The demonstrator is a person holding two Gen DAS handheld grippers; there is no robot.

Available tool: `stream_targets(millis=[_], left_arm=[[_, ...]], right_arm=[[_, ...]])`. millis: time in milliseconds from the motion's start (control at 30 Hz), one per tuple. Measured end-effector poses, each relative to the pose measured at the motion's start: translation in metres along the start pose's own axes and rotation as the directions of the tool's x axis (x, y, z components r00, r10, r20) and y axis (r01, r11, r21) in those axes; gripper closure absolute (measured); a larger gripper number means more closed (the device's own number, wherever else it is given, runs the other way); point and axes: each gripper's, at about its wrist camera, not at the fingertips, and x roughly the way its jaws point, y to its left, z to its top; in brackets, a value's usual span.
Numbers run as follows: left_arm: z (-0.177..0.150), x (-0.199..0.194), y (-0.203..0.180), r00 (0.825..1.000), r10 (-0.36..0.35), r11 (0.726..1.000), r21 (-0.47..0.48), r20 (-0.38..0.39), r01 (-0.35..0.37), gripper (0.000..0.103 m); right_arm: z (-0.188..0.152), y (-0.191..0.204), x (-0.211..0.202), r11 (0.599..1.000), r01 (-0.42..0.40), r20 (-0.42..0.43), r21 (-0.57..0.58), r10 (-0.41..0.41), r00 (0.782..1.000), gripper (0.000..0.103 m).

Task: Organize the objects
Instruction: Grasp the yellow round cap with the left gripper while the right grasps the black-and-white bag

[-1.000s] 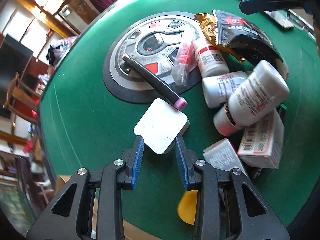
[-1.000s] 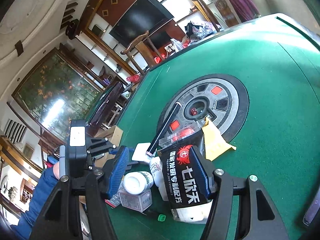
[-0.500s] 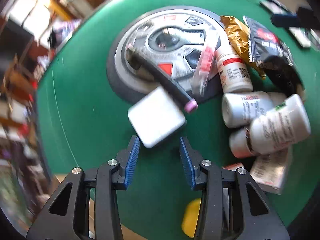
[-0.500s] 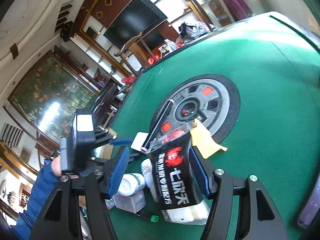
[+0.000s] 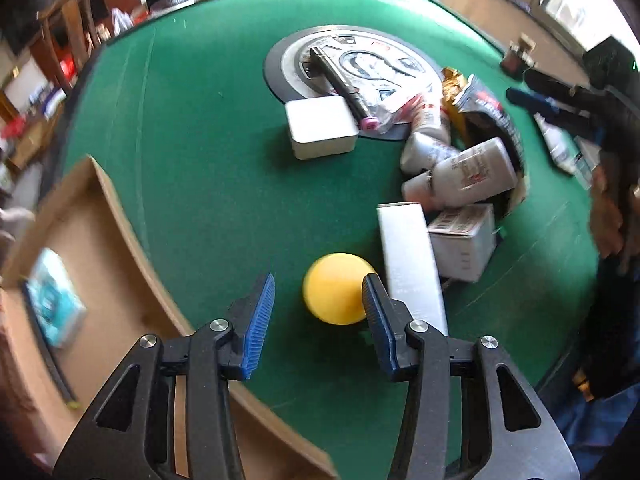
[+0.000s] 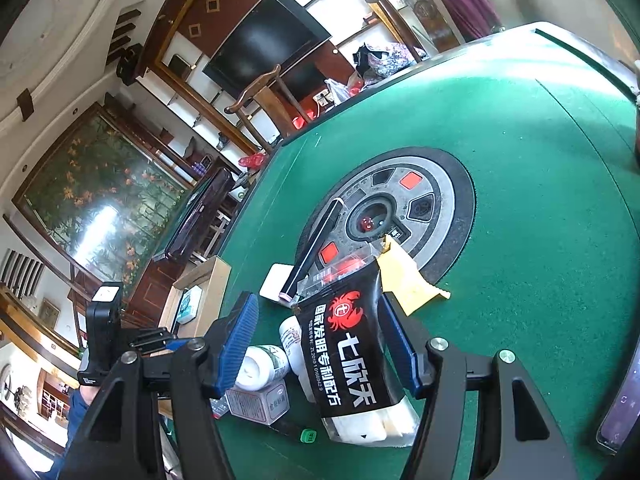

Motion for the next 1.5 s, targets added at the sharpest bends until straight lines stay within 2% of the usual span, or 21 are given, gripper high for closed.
stream_targets(millis=[67, 167, 200, 300, 400, 467, 533, 633, 767, 900, 1133, 1200, 1400, 1433, 1467, 1500], left_arm=[[-0.004, 0.003, -0.005, 1.0, -0.025, 0.999, -0.019, -0.004, 0.025, 0.057], [-0.007, 0.01, -0.008, 1.0, -0.004, 0.999, -0.037, -0.012, 0.003, 0.054], [-0.011, 0.009, -0.008, 1.0, 0.005, 0.999, -0.048, -0.003, -0.005, 0.05], [-0.013, 0.013, -0.007, 0.999, 0.031, 0.995, -0.091, 0.008, -0.03, 0.049], [-0.015, 0.027, -0.012, 0.995, 0.099, 0.989, -0.107, -0.019, -0.1, 0.049], [-0.02, 0.029, -0.015, 0.99, 0.14, 0.985, -0.104, 0.009, -0.138, 0.052], [-0.024, 0.027, -0.017, 0.99, 0.132, 0.984, -0.129, 0.041, -0.126, 0.063], [-0.03, 0.026, -0.014, 0.988, 0.139, 0.977, -0.174, 0.068, -0.125, 0.063], [-0.039, 0.022, -0.012, 0.987, 0.135, 0.972, -0.207, 0.091, -0.114, 0.063], [-0.042, 0.015, -0.014, 0.984, 0.139, 0.967, -0.229, 0.11, -0.111, 0.063], [-0.049, 0.014, -0.016, 0.982, 0.139, 0.963, -0.249, 0.129, -0.104, 0.063], [-0.05, 0.013, -0.016, 0.982, 0.138, 0.962, -0.254, 0.132, -0.101, 0.063], [-0.05, 0.015, -0.02, 0.977, 0.168, 0.961, -0.244, 0.13, -0.133, 0.063], [-0.05, 0.015, -0.021, 0.975, 0.18, 0.96, -0.239, 0.133, -0.144, 0.063], [-0.051, 0.016, -0.022, 0.973, 0.186, 0.96, -0.238, 0.136, -0.15, 0.063], [-0.051, 0.016, -0.023, 0.971, 0.194, 0.959, -0.236, 0.142, -0.157, 0.063]], right_arm=[[0.001, -0.001, 0.0, 1.0, 0.012, 0.0, 0.001, -0.012, 1.0, 0.04], [-0.001, -0.003, 0.001, 1.0, 0.023, -0.013, 0.009, -0.023, 1.0, 0.04], [-0.001, -0.002, 0.002, 1.0, 0.031, -0.024, 0.003, -0.031, 0.999, 0.04], [-0.003, 0.002, 0.004, 0.998, 0.057, -0.039, -0.019, -0.058, 0.998, 0.04], [-0.005, 0.004, 0.002, 0.995, 0.089, -0.051, -0.037, -0.09, 0.995, 0.04], [-0.006, 0.004, 0.002, 0.993, 0.108, -0.057, -0.052, -0.111, 0.992, 0.039], [-0.009, 0.007, 0.003, 0.986, 0.139, -0.07, -0.094, -0.146, 0.987, 0.034], [-0.014, 0.011, 0.007, 0.967, 0.201, -0.081, -0.155, -0.216, 0.973, 0.033], [-0.019, 0.014, 0.012, 0.95, 0.233, -0.104, -0.209, -0.259, 0.96, 0.033], [-0.025, 0.017, 0.02, 0.918, 0.282, -0.121, -0.279, -0.325, 0.938, 0.033], [-0.033, 0.019, 0.03, 0.916, 0.246, -0.147, -0.316, -0.303, 0.942, 0.031], [-0.035, 0.024, 0.029, 0.897, 0.269, -0.133, -0.35, -0.331, 0.934, 0.031], [-0.048, 0.033, 0.043, 0.811, 0.343, -0.118, -0.474, -0.444, 0.888, 0.031], [-0.048, 0.031, 0.044, 0.809, 0.347, -0.123, -0.475, -0.451, 0.884, 0.035], [-0.047, 0.027, 0.045, 0.814, 0.352, -0.132, -0.462, -0.456, 0.88, 0.06], [-0.045, 0.018, 0.045, 0.831, 0.355, -0.153, -0.429, -0.455, 0.877, 0.063]])
